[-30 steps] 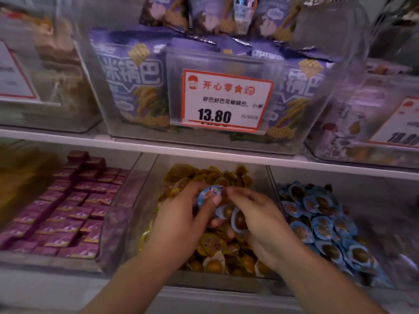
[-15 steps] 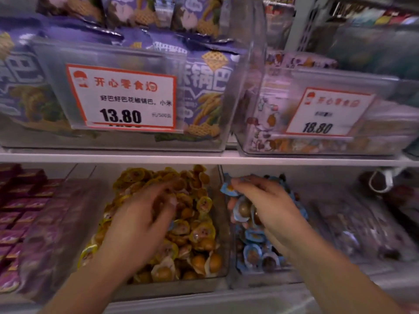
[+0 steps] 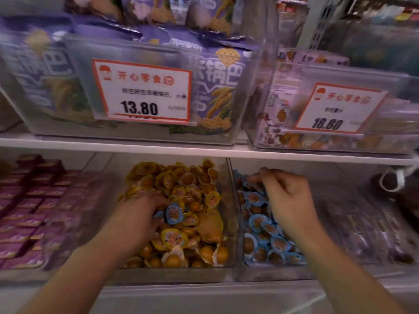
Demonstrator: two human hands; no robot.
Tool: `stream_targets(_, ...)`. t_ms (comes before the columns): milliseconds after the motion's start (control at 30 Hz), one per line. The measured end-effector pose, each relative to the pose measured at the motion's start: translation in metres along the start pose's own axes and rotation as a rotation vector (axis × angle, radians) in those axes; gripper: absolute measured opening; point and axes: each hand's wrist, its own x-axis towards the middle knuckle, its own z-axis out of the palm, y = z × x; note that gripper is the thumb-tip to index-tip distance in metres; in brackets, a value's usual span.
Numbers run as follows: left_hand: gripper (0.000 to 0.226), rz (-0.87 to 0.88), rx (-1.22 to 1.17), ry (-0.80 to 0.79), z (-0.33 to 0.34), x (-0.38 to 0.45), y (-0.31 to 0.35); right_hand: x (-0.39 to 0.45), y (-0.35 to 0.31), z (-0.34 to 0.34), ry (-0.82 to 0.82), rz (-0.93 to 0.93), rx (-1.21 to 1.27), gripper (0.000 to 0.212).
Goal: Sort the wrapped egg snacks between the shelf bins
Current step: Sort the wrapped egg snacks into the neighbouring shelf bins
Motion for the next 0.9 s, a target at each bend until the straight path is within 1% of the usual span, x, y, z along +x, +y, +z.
stream_targets(67,0.034,-0.006,-0.044,0.015,0.000,-0.001,-0.004,-0.007,-0.013,0.022,-0.147,-0.202,-0.112,0.019)
stream_targets(133,0.030,0.003,-0.062,0.036,0.000,-0.002,-0.008,-0.011,-0.023,0.048,-0.334,-0.380,-0.300,0.024)
stream_targets(167,0.028,0.007,-0.073,0.050,0.000,-0.002,-0.010,-0.013,-0.027,0.063,-0.439,-0.432,-0.406,0.027)
stream_targets(233,0.027,0.010,-0.080,0.066,-0.001,-0.004,-0.014,-0.016,-0.030,0.094,-0.618,-0.453,-0.594,0.028)
stream_targets(300,0.028,0.015,-0.066,0.074,-0.001,-0.006,-0.019,-0.016,-0.025,0.120,-0.729,-0.384,-0.712,0.028)
stream_targets(367,0.032,0.036,-0.047,0.081,0.000,-0.008,-0.022,-0.013,-0.016,0.138,-0.806,-0.264,-0.807,0.033)
stream_targets(433,0.038,0.064,0.004,0.073,0.002,-0.012,-0.022,-0.009,-0.005,0.151,-0.845,-0.154,-0.863,0.042)
stream_targets(500,0.038,0.074,0.014,0.072,0.002,-0.014,-0.022,-0.007,0.007,0.160,-0.863,-0.084,-0.878,0.047)
stream_targets(633,0.034,0.052,-0.099,0.054,-0.004,-0.012,-0.023,-0.001,0.015,0.167,-0.870,-0.013,-0.865,0.052)
stream_targets(767,0.034,-0.036,-0.215,0.132,-0.008,-0.012,-0.021,0.019,0.004,0.169,-0.870,0.149,-0.855,0.059)
stream_targets(833,0.037,-0.075,-0.216,0.184,-0.008,-0.016,-0.018,0.027,-0.001,0.169,-0.894,0.220,-0.815,0.053)
stream_targets(900,0.038,-0.088,-0.226,0.226,-0.009,-0.021,-0.016,0.031,-0.002,0.170,-0.844,0.308,-0.633,0.038)
